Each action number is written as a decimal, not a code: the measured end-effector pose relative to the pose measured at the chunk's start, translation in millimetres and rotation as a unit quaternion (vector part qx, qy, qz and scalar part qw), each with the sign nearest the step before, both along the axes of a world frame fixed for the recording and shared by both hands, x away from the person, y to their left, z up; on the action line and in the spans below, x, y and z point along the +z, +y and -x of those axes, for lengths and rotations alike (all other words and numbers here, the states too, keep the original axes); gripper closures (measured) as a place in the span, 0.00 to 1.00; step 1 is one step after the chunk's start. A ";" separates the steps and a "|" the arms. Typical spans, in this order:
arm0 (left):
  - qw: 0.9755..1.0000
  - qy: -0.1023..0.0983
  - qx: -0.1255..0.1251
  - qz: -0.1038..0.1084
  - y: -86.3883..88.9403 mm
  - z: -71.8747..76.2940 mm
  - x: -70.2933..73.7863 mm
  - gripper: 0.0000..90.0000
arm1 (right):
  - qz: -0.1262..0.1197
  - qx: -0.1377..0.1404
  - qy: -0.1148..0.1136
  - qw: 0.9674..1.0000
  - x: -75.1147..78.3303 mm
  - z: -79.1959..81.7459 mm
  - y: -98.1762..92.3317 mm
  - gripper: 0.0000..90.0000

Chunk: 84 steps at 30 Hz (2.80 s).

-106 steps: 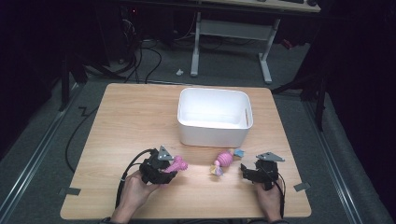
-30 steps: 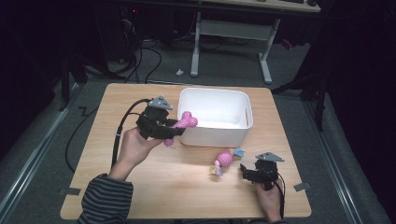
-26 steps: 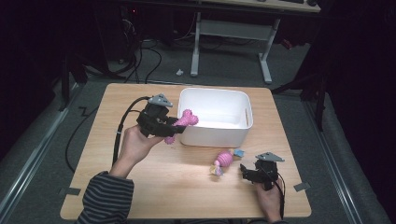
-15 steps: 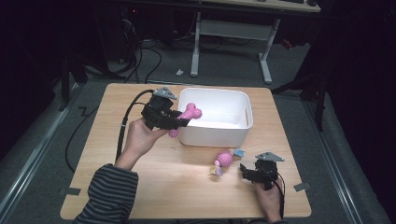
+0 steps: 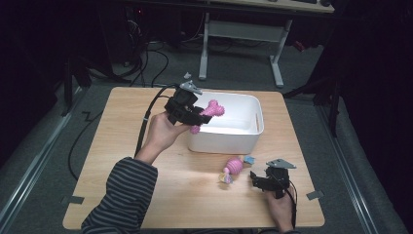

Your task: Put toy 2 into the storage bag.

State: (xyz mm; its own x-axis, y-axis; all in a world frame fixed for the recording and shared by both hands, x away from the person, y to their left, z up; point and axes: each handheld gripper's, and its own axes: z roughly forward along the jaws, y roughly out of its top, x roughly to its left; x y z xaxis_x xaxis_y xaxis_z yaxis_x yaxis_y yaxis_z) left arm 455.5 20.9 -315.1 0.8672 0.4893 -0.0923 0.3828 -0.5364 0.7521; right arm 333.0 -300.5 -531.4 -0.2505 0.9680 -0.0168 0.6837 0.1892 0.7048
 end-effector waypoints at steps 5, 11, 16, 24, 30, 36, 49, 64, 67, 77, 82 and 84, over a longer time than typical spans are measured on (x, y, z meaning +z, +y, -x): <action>1.000 0.005 0.004 0.000 -13.2 -12.6 -2.3 0.66 | 0.000 0.001 0.000 1.000 0.1 0.0 0.1 0.17; 0.999 0.020 0.035 -0.012 -24.9 -27.2 1.5 0.66 | 0.001 -0.001 0.000 1.000 0.0 0.6 0.5 0.17; 0.999 0.021 0.035 -0.027 -35.4 -34.6 -0.3 0.66 | -0.001 0.001 0.000 1.000 -0.1 0.3 0.9 0.17; 0.999 0.016 0.034 -0.025 -41.8 -40.5 -7.7 0.66 | 0.000 0.003 0.000 1.000 -0.1 0.3 1.2 0.17; 0.999 0.007 0.026 -0.026 -47.0 -45.2 -21.1 0.66 | -0.001 0.007 0.001 1.000 0.0 0.1 1.7 0.17; 0.999 0.026 0.028 -0.026 -51.2 -46.6 -33.3 0.66 | -0.001 0.007 0.001 1.000 0.0 -0.4 2.0 0.17; 0.999 0.027 0.023 -0.037 -64.3 -50.0 -50.4 0.66 | -0.001 0.009 0.000 1.000 0.1 -0.3 2.0 0.17; 0.998 0.040 0.025 -0.046 -68.2 -54.4 -66.1 0.66 | 0.000 0.008 0.000 1.000 0.1 -0.9 2.5 0.17; 0.997 0.046 0.026 -0.053 -70.4 -56.5 -71.6 0.66 | -0.001 0.008 0.001 1.000 0.1 -1.1 2.7 0.17; 0.996 0.046 0.020 -0.077 -72.0 -58.8 -77.1 0.65 | 0.000 0.008 0.000 1.000 0.1 -1.1 2.6 0.17; 0.994 0.061 0.023 -0.088 -69.2 -61.1 -84.7 0.65 | 0.000 0.008 0.001 1.000 0.1 -1.0 2.6 0.17; 0.995 0.059 0.019 -0.082 -68.5 -60.7 -82.7 0.65 | 0.000 0.009 0.000 1.000 0.0 -0.9 2.5 0.17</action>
